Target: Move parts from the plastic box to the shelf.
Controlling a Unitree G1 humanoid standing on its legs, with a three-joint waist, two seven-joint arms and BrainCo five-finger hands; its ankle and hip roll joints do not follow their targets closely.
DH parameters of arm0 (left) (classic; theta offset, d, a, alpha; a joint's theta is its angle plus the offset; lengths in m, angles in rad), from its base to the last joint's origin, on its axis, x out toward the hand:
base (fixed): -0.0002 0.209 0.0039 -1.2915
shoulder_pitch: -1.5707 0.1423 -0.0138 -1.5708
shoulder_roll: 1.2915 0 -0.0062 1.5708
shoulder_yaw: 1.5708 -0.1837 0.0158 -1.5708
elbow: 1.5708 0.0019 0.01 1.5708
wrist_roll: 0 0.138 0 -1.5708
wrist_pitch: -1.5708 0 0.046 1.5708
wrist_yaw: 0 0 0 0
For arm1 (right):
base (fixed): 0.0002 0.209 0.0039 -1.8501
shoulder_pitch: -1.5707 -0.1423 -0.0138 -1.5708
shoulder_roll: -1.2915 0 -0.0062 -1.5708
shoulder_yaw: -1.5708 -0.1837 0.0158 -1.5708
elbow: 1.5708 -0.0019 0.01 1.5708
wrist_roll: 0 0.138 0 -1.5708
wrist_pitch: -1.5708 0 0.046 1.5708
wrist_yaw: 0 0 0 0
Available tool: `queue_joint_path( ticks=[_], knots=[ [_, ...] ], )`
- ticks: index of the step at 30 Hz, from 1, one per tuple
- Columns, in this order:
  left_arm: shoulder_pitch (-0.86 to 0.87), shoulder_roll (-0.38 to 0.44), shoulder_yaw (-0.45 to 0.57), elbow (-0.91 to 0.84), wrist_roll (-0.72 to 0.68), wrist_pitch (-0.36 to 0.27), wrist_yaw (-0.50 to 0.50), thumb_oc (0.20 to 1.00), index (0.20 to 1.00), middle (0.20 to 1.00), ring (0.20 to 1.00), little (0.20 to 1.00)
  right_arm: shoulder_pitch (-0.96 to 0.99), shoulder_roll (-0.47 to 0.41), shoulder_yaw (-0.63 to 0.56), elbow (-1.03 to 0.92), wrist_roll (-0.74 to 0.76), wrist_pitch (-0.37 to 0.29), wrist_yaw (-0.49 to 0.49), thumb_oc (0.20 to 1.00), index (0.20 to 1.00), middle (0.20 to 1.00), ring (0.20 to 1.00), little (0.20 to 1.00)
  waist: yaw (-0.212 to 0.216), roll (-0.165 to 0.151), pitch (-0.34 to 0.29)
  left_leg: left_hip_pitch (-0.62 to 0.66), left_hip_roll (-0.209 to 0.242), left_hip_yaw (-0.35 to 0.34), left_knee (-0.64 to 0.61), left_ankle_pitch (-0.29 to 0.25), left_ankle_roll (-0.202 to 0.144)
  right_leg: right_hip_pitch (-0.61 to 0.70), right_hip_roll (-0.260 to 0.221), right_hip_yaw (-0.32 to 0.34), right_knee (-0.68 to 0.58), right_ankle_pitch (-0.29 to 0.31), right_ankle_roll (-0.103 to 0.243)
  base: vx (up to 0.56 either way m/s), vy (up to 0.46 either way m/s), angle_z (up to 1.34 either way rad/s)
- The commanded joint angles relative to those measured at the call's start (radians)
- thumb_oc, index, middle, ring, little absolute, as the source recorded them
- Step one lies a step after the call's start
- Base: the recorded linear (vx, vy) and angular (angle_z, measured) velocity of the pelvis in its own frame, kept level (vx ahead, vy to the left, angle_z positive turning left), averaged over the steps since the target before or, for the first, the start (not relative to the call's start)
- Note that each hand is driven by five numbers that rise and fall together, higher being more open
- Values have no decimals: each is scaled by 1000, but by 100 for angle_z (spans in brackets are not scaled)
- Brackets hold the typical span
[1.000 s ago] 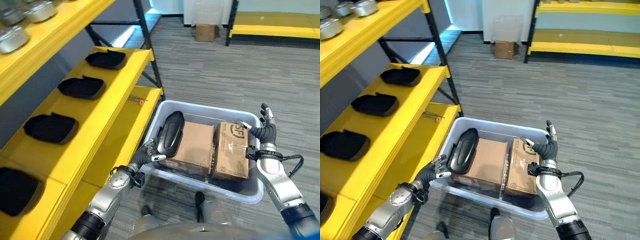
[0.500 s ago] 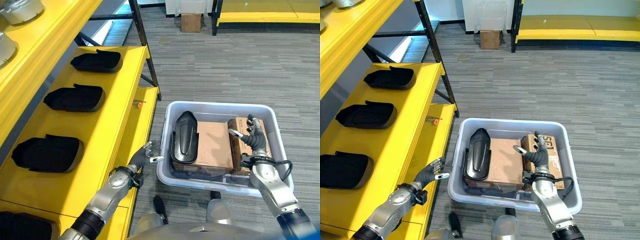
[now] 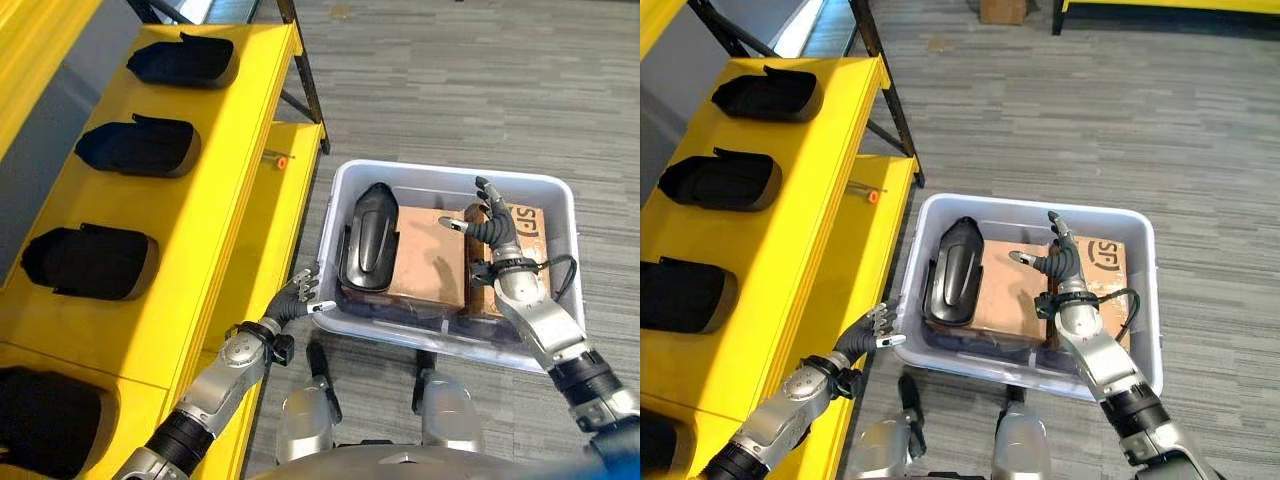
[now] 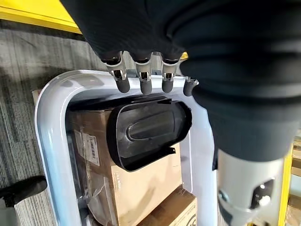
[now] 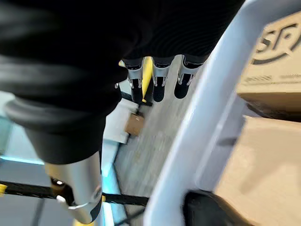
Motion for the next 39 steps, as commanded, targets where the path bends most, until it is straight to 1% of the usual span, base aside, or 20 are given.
queue_joint_path(
  ticks=[1,4,7,10,11,13,14,17,19,20,21,22,23,25,27,28,31,34,36,39],
  knots=[
    [-16,24,0,-76,-20,-29,-19,1000,1000,1000,1000,1000,-25,37,22,-15,43,-2,-1,1000,1000,1000,1000,1000,15,-27,-7,-48,18,-49,82,-51,0,24,-52,-81,149,-149,-5,-83,11,2],
    [-47,22,-17,-72,-16,-33,-8,1000,1000,1000,1000,1000,-73,73,39,36,50,-5,-16,1000,1000,1000,1000,1000,24,-20,20,-66,9,-61,75,-47,3,-1,-56,-79,157,-145,-2,-113,21,5],
    [-76,17,-32,-67,-20,-32,7,1000,1000,1000,1000,1000,-118,92,53,69,66,24,-23,1000,1000,1000,1000,1000,32,-13,43,-82,1,-69,76,-47,6,-23,-62,-79,173,-143,-2,-68,30,12],
    [-97,11,-42,-65,-20,-36,20,1000,1000,1000,1000,1000,-160,114,63,105,112,52,-80,1000,1000,1000,1000,1000,41,-7,63,-103,-5,-74,79,-45,7,-46,-65,-78,187,-143,-5,-76,38,9],
    [-101,7,-44,-64,-16,-37,21,1000,1000,1000,1000,1000,-174,123,65,120,104,35,-106,1000,1000,1000,1000,1000,44,-4,68,-107,-8,-77,80,-45,9,-50,-66,-77,189,-143,-5,-45,23,4],
    [-108,6,-48,-61,-16,-40,28,1000,1000,1000,1000,1000,-193,127,63,135,78,6,-118,1000,1000,1000,1000,1000,47,-2,75,-114,-10,-81,80,-45,10,-56,-67,-77,192,-143,-5,-42,22,3],
    [-115,3,-54,-60,-21,-42,38,1000,1000,1000,1000,1000,-208,133,64,134,27,-12,-141,1000,1000,1000,1000,1000,49,0,80,-120,-12,-82,78,-44,11,-63,-68,-77,194,-142,-3,-57,38,5],
    [-120,-3,-61,-62,-24,-49,46,1000,1000,1000,1000,1000,-242,120,63,104,-229,-61,-222,1000,1000,1000,1000,1000,49,9,92,-128,-17,-81,72,-40,13,-76,-72,-75,202,-141,-1,-47,54,9],
    [-117,-8,-66,-64,-27,-53,53,1000,1000,1000,1000,1000,-258,106,62,75,-368,-85,-242,1000,1000,1000,1000,1000,47,16,95,-132,-20,-81,72,-39,13,-83,-73,-73,209,-144,-1,-25,86,5],
    [-119,-14,-74,-61,-35,-61,63,1000,1000,1000,1000,1000,-273,89,70,39,-474,-87,-256,1000,1000,1000,1000,1000,44,22,97,-135,-24,-82,71,-38,13,-89,-75,-69,215,-147,-1,-19,92,2],
    [-119,-17,-77,-60,-36,-63,66,1000,1000,1000,1000,1000,-278,83,73,30,-505,-90,-256,1000,1000,1000,1000,1000,43,24,98,-135,-26,-82,71,-38,13,-90,-75,-68,217,-148,-1,-23,123,0],
    [-119,-21,-88,-54,-47,-73,69,1000,1000,1000,1000,1000,-296,59,94,-4,-607,-93,-241,1000,1000,1000,1000,1000,43,36,96,-141,-30,-84,70,-36,13,-98,-75,-65,220,-148,-2,-7,96,3],
    [-120,-20,-91,-51,-53,-77,65,1000,1000,1000,1000,1000,-306,45,110,-13,-650,-83,-227,1000,1000,1000,1000,1000,44,40,95,-142,-33,-86,72,-37,13,-99,-77,-65,222,-150,-2,-5,95,-1],
    [-122,-18,-94,-41,-56,-85,54,1000,1000,1000,1000,1000,-327,19,144,-5,-703,-73,-219,1000,1000,1000,1000,1000,46,43,99,-141,-41,-88,74,-40,14,-97,-83,-65,228,-158,-1,4,23,1],
    [-124,-11,-98,-27,-62,-98,38,1000,1000,1000,1000,1000,-344,-6,178,15,-760,-81,-211,1000,1000,1000,1000,1000,50,45,100,-145,-44,-91,78,-40,13,-98,-86,-68,231,-159,0,-4,7,2],
    [-127,-3,-99,-16,-59,-105,25,1000,1000,1000,1000,1000,-366,-31,219,51,-811,-80,-204,1000,1000,1000,1000,1000,58,46,104,-151,-45,-94,84,-40,14,-102,-90,-71,238,-160,0,-27,-20,8],
    [-138,13,-105,1,-68,-123,4,1000,1000,1000,1000,1000,-402,-55,272,113,-828,-73,-190,1000,1000,1000,1000,1000,72,46,108,-162,-45,-104,91,-39,16,-108,-94,-76,251,-164,1,-34,-43,6],
    [-148,27,-108,6,-70,-122,-9,1000,1000,1000,1000,1000,-432,-65,304,181,-824,-78,-201,1000,1000,1000,1000,1000,84,47,110,-170,-49,-118,92,-37,16,-111,-91,-79,258,-167,0,-26,-62,13],
    [-163,39,-111,17,-67,-120,-21,1000,1000,1000,1000,1000,-463,-65,330,245,-842,-69,-178,1000,1000,1000,1000,1000,98,46,110,-187,-53,-130,96,-36,17,-122,-90,-85,271,-171,0,-28,-91,20],
    [-169,48,-106,23,-56,-117,-42,1000,1000,1000,1000,1000,-488,-65,373,326,-800,-55,-158,1000,1000,1000,1000,1000,117,42,110,-205,-53,-140,101,-35,19,-134,-88,-96,279,-172,-2,-18,-79,14]
  ],
)
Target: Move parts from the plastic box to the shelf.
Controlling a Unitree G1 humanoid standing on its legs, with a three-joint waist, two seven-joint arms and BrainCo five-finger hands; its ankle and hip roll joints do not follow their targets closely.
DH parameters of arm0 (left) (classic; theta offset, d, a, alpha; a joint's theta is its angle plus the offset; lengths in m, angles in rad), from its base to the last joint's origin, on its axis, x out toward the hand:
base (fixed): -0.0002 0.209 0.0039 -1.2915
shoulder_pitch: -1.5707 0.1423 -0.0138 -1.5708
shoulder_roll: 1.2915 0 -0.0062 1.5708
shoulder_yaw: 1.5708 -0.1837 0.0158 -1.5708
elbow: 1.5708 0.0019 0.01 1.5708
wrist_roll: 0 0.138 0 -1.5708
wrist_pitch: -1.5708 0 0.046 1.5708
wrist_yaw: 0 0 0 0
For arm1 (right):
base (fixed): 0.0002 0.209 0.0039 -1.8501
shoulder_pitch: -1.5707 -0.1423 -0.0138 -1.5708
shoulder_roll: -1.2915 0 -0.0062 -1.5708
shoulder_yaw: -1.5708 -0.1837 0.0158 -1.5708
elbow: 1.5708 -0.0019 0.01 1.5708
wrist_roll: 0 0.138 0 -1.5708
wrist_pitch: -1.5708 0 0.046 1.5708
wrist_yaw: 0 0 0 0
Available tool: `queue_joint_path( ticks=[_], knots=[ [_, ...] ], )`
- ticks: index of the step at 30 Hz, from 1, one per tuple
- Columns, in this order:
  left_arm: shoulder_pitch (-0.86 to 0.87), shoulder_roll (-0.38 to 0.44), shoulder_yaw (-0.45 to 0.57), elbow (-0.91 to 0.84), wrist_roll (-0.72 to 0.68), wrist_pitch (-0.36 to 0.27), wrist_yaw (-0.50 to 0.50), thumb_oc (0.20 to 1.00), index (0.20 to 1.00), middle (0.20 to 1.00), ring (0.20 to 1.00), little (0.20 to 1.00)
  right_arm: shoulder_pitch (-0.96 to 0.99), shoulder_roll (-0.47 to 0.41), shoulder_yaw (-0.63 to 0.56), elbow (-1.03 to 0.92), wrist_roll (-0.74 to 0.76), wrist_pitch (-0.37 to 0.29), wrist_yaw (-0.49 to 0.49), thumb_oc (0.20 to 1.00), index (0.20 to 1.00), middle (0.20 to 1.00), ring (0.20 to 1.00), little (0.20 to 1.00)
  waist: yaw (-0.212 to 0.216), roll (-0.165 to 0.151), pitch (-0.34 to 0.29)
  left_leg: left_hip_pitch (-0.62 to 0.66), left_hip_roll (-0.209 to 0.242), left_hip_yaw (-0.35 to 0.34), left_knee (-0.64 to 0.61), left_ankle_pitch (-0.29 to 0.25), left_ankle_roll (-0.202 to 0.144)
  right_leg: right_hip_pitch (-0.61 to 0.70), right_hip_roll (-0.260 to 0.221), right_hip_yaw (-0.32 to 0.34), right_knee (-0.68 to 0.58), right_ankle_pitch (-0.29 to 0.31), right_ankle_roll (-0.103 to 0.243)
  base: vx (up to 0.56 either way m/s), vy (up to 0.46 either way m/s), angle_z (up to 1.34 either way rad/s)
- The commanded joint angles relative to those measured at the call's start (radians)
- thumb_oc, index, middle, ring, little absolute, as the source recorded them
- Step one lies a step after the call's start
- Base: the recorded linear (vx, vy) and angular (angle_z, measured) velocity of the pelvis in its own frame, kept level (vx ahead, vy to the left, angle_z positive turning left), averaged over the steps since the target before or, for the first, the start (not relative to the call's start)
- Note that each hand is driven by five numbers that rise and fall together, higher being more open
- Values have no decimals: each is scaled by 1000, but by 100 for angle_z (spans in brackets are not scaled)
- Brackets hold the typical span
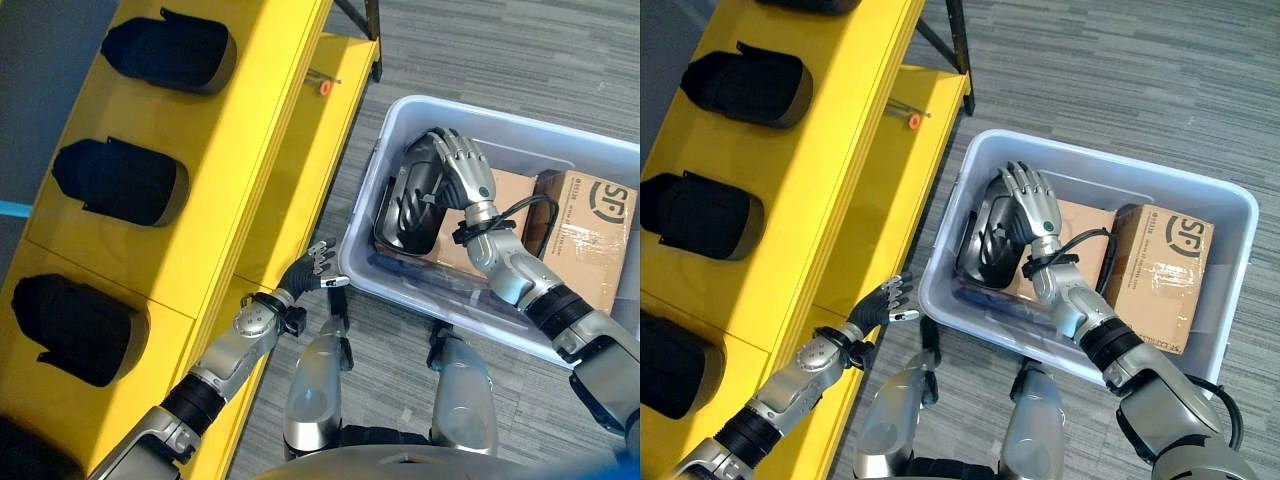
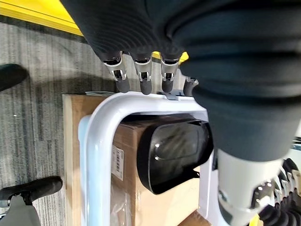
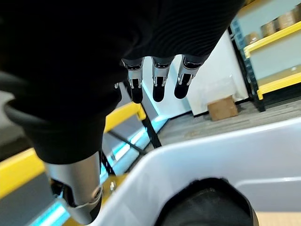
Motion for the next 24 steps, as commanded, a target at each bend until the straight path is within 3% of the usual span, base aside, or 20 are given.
queue_joint_path(
  ticks=[1,14,16,24],
  knots=[
    [-9,40,-19,-55,-6,-44,-34,1000,1000,1000,1000,1000,-82,-16,37,2,11,-9,-7,1000,1000,1000,1000,1000,21,-2,-11,-50,-3,-40,69,-72,4,6,-14,-33,137,-126,-1,-8,-70,15],
    [-47,47,-18,-54,8,-23,-50,1000,1000,1000,1000,1000,-148,29,105,277,21,67,12,1000,1000,1000,1000,1000,72,3,-11,-134,-9,-63,95,-68,14,-69,-17,-64,198,-138,-12,0,-50,9],
    [-47,48,-19,-51,9,-20,-56,1000,1000,1000,1000,1000,-156,36,112,310,57,93,21,1000,1000,1000,1000,1000,75,-1,-11,-122,-18,-72,95,-86,7,-60,-21,-56,209,-161,-3,73,-43,11],
    [-53,53,-13,-49,22,-12,-83,1000,1000,1000,1000,1000,-174,64,152,427,47,164,180,1000,1000,1000,1000,1000,96,1,-11,-132,-24,-80,102,-86,11,-71,-28,-68,234,-169,-6,8,-19,4]
  ],
)
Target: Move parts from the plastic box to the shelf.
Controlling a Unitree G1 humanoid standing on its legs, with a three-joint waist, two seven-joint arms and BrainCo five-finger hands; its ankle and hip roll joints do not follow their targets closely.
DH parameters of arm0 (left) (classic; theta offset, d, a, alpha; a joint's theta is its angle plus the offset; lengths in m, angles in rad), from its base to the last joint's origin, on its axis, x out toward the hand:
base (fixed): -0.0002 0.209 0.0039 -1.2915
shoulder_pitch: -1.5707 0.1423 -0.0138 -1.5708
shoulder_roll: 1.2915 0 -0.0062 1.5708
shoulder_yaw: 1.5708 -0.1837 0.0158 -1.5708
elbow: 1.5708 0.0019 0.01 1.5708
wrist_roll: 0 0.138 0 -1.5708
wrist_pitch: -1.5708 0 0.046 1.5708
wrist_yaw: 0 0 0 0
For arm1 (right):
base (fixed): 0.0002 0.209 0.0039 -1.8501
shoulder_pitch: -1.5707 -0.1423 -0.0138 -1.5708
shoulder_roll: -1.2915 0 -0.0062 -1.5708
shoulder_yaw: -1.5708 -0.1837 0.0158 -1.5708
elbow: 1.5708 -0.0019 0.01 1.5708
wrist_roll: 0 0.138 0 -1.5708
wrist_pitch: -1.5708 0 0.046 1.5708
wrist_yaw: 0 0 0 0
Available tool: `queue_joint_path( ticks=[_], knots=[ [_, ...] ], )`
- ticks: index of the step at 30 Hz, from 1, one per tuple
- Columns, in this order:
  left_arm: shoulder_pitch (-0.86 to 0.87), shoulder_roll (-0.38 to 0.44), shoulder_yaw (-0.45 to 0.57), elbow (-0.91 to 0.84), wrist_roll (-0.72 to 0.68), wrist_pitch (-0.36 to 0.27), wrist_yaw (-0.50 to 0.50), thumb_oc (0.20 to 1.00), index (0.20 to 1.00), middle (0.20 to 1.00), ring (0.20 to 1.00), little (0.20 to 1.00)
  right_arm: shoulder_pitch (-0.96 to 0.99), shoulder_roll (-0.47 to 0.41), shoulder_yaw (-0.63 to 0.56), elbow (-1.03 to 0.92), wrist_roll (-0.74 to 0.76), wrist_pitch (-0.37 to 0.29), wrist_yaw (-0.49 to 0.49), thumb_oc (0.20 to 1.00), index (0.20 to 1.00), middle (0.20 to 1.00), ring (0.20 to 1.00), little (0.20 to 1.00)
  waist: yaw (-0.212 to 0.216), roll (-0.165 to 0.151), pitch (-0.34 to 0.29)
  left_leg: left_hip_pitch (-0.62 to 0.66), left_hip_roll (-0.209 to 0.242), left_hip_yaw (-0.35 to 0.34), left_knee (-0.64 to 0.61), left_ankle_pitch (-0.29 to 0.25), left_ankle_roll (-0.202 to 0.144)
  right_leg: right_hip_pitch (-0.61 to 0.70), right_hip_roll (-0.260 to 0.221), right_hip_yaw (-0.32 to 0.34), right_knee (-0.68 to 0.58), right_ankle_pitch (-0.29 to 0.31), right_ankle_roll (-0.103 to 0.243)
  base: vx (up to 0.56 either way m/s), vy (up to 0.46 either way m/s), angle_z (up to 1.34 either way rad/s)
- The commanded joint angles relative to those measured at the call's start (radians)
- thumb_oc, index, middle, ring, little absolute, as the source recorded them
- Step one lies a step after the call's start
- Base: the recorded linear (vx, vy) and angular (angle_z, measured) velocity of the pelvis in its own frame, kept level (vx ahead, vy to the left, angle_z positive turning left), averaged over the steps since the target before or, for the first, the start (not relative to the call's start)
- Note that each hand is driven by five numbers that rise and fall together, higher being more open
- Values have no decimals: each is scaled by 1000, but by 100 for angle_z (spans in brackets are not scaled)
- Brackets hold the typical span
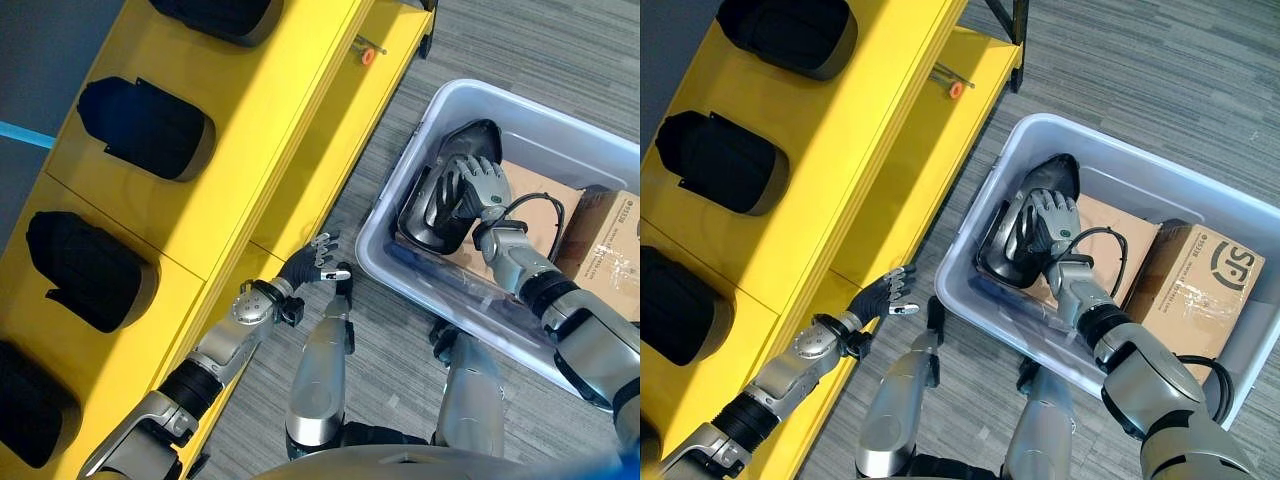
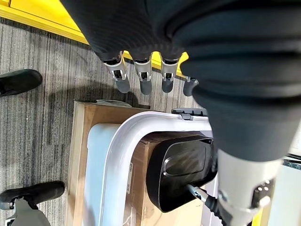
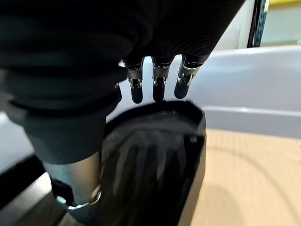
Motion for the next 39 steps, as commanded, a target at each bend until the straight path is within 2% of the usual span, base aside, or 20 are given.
queue_joint_path(
  ticks=[1,4,6,8,10,12,14,21,24,28,30,37,38,39],
  knots=[
    [-3,23,-13,-52,13,-19,-33,1000,1000,1000,1000,1000,-66,10,32,66,15,31,41,1000,1000,1000,1000,1000,13,2,-11,-42,-15,-15,68,-93,19,18,6,-24,101,-93,13,0,0,0],
    [-10,26,-16,-51,14,-18,-39,1000,1000,1000,1000,1000,-72,17,31,107,26,41,78,1000,1000,1000,1000,1000,18,4,-11,-44,-18,-17,66,-93,20,17,6,-26,103,-94,13,0,0,0],
    [-19,24,-21,-43,18,-15,-42,1000,1000,1000,1000,1000,-59,39,17,176,28,168,147,1000,1000,1000,1000,1000,23,6,-11,-48,-21,-23,68,-91,24,17,6,-26,113,-98,12,-8,-40,8],
    [-18,23,-17,-45,25,-12,-50,1000,1000,1000,1000,1000,-49,40,7,203,28,213,179,1000,1000,1000,1000,1000,25,6,-11,-46,-22,-24,64,-89,25,20,7,-28,112,-97,11,-10,-25,10],
    [-15,25,-20,-46,29,-17,-56,1000,1000,1000,1000,1000,-45,41,-5,230,20,212,185,1000,1000,1000,1000,1000,27,7,-11,-43,-23,-25,61,-87,26,25,8,-30,108,-95,11,-12,-15,4],
    [-14,24,-21,-50,33,-14,-57,1000,1000,1000,1000,1000,-48,44,-12,247,11,173,189,1000,1000,1000,1000,1000,29,9,-11,-38,-24,-26,58,-86,26,31,8,-32,105,-93,11,-2,-3,2],
    [-9,24,-13,-59,36,-5,-57,1000,1000,1000,1000,1000,-36,39,-12,240,18,209,232,1000,1000,1000,1000,1000,27,3,-11,-24,-22,-24,55,-86,25,47,12,-31,94,-91,12,-2,-6,3],
    [-2,25,9,-66,39,11,-64,1000,1000,1000,1000,1000,12,32,-35,230,7,284,287,1000,1000,1000,1000,1000,12,-10,-11,-3,-11,-14,49,-84,22,72,25,-27,68,-85,10,0,0,0],
    [-1,27,13,-69,39,17,-67,1000,1000,1000,1000,1000,20,27,-37,222,-1,276,277,1000,1000,1000,1000,1000,8,-14,-11,2,-10,-12,48,-83,22,78,27,-26,64,-84,10,0,0,0],
    [3,21,19,-69,42,24,-62,1000,1000,1000,1000,1000,37,31,-49,213,3,339,311,1000,1000,1000,1000,1000,-1,-19,-11,15,-9,-5,41,-84,21,88,35,-18,48,-80,11,1,5,-3],
    [4,17,20,-63,42,19,-61,1000,1000,1000,1000,1000,42,35,-52,215,-20,343,320,1000,1000,1000,1000,1000,-3,-19,-11,21,-9,-3,40,-85,21,95,38,-17,42,-78,10,9,12,-7],
    [8,11,30,-55,44,6,-55,1000,1000,1000,1000,1000,66,31,-68,216,-40,342,291,1000,1000,1000,1000,1000,-14,-22,-11,42,-9,6,38,-88,20,120,44,-11,13,-68,13,-2,3,-5],
    [9,11,30,-55,43,-1,-47,1000,1000,1000,1000,1000,72,29,-68,212,-57,326,265,1000,1000,1000,1000,1000,-15,-23,-11,43,-8,7,37,-88,20,122,44,-11,10,-67,14,-16,8,-6],
    [4,7,32,-55,40,-71,-1,1000,1000,1000,1000,1000,70,27,-67,201,-7,306,148,1000,1000,1000,1000,1000,-19,-22,-11,50,-6,10,33,-86,20,128,46,-7,-1,-61,15,-84,18,-6]
  ],
)
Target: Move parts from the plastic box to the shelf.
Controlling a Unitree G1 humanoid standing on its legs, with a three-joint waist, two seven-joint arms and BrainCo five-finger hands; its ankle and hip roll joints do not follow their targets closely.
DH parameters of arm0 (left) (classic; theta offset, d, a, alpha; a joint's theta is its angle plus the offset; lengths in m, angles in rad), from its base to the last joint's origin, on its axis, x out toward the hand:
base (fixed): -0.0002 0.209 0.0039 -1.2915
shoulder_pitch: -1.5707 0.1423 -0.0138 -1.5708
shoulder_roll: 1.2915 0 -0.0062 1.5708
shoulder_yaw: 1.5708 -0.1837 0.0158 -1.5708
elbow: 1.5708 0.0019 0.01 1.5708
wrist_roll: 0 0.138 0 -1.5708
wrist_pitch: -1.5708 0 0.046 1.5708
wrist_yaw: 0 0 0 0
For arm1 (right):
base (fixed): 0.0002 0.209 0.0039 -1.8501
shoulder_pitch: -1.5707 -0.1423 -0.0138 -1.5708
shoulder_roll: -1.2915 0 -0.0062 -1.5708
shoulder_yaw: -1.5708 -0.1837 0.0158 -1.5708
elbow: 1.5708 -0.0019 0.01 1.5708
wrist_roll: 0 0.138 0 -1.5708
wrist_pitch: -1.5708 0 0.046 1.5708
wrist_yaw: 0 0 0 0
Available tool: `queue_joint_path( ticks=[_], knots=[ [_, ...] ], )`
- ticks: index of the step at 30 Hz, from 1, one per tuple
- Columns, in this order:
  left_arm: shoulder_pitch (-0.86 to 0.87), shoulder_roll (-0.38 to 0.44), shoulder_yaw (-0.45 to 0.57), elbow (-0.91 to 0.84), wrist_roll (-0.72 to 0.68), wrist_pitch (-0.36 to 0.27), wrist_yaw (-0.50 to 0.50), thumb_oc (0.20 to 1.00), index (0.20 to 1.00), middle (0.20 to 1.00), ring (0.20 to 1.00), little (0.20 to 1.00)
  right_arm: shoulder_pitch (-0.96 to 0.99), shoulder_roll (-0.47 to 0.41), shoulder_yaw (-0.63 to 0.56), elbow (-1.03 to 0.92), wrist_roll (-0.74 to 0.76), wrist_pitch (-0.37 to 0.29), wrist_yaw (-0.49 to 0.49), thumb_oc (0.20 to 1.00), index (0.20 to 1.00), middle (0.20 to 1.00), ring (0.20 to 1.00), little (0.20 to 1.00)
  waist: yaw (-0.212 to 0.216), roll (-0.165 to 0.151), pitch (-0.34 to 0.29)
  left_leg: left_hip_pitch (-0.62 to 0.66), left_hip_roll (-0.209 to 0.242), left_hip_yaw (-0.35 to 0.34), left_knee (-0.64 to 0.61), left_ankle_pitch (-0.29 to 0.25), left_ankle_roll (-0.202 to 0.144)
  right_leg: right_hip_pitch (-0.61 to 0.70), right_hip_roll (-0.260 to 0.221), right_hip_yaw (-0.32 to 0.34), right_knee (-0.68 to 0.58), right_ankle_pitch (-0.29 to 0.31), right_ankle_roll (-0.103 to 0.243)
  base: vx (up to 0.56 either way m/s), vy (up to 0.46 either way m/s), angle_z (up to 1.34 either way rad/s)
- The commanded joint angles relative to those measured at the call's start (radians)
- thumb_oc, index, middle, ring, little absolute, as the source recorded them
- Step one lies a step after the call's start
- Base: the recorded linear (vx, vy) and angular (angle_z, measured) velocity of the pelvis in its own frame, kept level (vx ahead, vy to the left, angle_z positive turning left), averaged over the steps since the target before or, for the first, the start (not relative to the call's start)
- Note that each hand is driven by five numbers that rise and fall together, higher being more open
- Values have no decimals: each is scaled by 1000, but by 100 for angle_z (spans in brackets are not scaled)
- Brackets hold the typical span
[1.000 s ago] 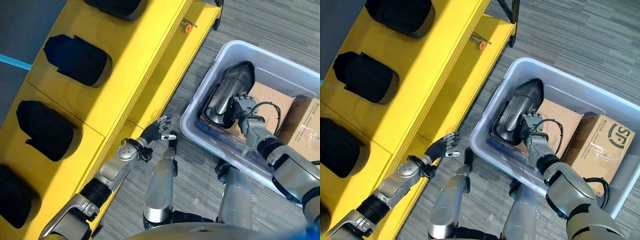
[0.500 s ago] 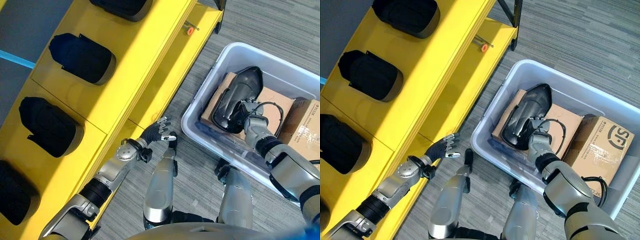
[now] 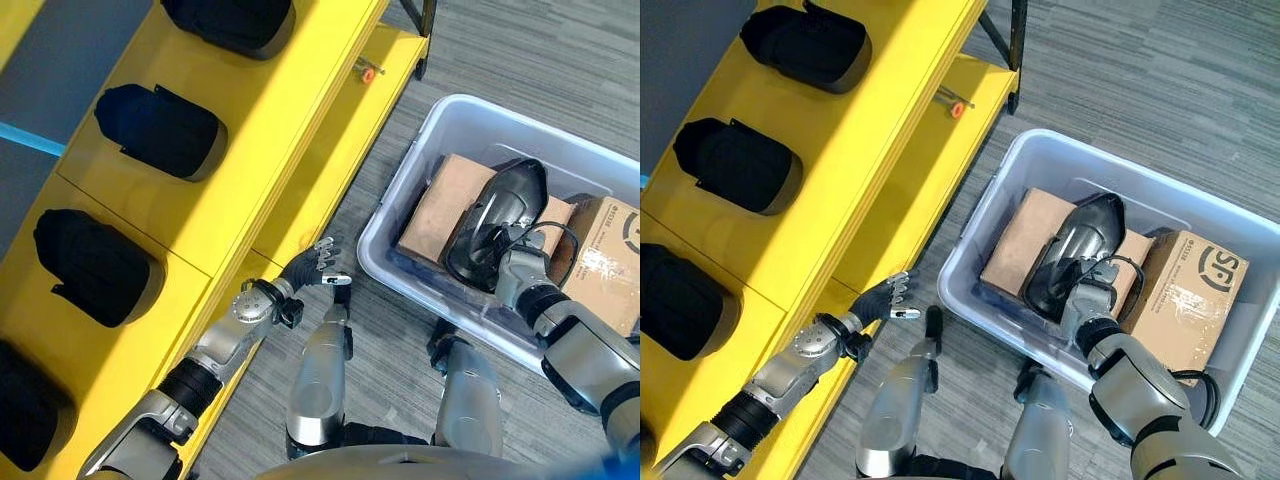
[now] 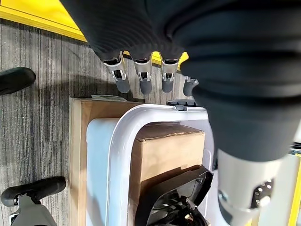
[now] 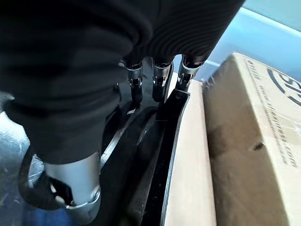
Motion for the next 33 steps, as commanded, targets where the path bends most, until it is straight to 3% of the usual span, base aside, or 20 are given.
queue_joint_path(
  ticks=[1,3,4,5,7,10,12,13,15,18,19,25,30,31,33],
  knots=[
    [8,6,23,-59,0,-137,70,1000,1000,1000,1000,1000,9,-30,6,18,19,-15,-169,1000,1000,1000,1000,1000,1,-16,-6,-1,-12,19,9,-67,22,47,26,-19,54,-81,4,-85,14,-7],
    [5,1,45,-81,-31,-263,154,1000,1000,1000,1000,1000,6,-37,-3,-12,96,-107,-391,1000,1000,1000,1000,1000,0,-16,-6,5,-12,20,7,-70,25,57,26,-20,41,-78,4,-53,-15,-10],
    [5,2,50,-85,-40,-274,165,1000,1000,1000,1000,1000,5,-39,-6,-19,107,-127,-419,1000,1000,1000,1000,1000,0,-16,-6,6,-12,19,8,-70,25,60,26,-20,40,-77,4,-19,-40,-11],
    [9,-6,75,-103,-46,-335,210,1000,1000,1000,1000,1000,1,-47,-13,-48,124,-252,-518,1000,1000,1000,1000,1000,0,-17,-6,15,-13,17,6,-71,24,71,27,-22,33,-76,4,0,-39,-7],
    [10,-13,106,-129,-27,-389,248,1000,1000,1000,1000,1000,2,-57,-15,-119,134,-310,-605,1000,1000,1000,1000,1000,-4,-23,-6,28,-13,17,8,-75,22,88,27,-25,27,-78,3,11,-44,-2],
    [12,-22,139,-164,-14,-418,268,1000,1000,1000,1000,1000,30,-71,-33,-203,133,-387,-714,1000,1000,1000,1000,1000,-17,-29,-6,44,-10,17,12,-80,21,101,28,-20,27,-80,2,3,-11,-1],
    [12,-25,153,-188,-23,-453,259,1000,1000,1000,1000,1000,57,-77,-51,-274,119,-447,-776,1000,1000,1000,1000,1000,-31,-31,-10,56,-8,22,11,-84,22,108,29,-13,23,-81,0,21,28,-1],
    [11,-32,161,-224,-25,-509,233,1000,1000,1000,1000,1000,100,-80,-80,-390,74,-526,-829,1000,1000,1000,1000,1000,-54,-33,-16,70,-4,28,13,-91,23,116,27,-1,17,-81,-2,36,52,-7],
    [13,-31,165,-242,-27,-519,218,1000,1000,1000,1000,1000,122,-83,-94,-433,67,-559,-843,1000,1000,1000,1000,1000,-62,-33,-19,76,-3,31,14,-95,23,118,27,6,16,-82,-2,34,53,-19],
    [-8,-39,146,-280,19,-505,192,1000,1000,1000,1000,1000,191,-88,-140,-601,65,-626,-860,1000,1000,1000,1000,1000,-107,-41,-29,100,3,50,16,-109,26,125,29,36,2,-77,3,34,92,-22],
    [-34,-42,113,-291,51,-479,193,1000,1000,1000,1000,1000,243,-95,-170,-700,80,-662,-864,1000,1000,1000,1000,1000,-144,-43,-33,119,12,67,12,-112,21,128,31,56,-4,-76,6,38,108,-29],
    [-82,-69,27,-277,69,-358,192,1000,1000,1000,1000,1000,371,-125,-225,-878,121,-677,-832,1000,1000,1000,1000,1000,-239,-39,-45,166,21,122,-15,-120,20,133,41,120,-60,-49,25,44,114,-36],
    [-118,-101,-37,-230,67,-304,281,1000,1000,1000,1000,1000,477,-175,-289,-987,161,-674,-777,1000,1000,1000,1000,1000,-319,-41,-44,204,26,181,-35,-131,18,131,44,177,-97,-29,43,32,91,-55],
    [-114,-119,-51,-210,80,-290,324,1000,1000,1000,1000,1000,520,-189,-317,-1012,161,-676,-772,1000,1000,1000,1000,1000,-353,-47,-39,218,26,199,-38,-137,16,132,43,202,-108,-24,51,29,34,-43],
    [-108,-131,-60,-192,85,-271,338,1000,1000,1000,1000,1000,547,-196,-342,-1023,172,-672,-769,1000,1000,1000,1000,1000,-365,-46,-39,220,31,211,-40,-137,15,126,47,218,-119,-13,52,8,11,-26]
  ],
)
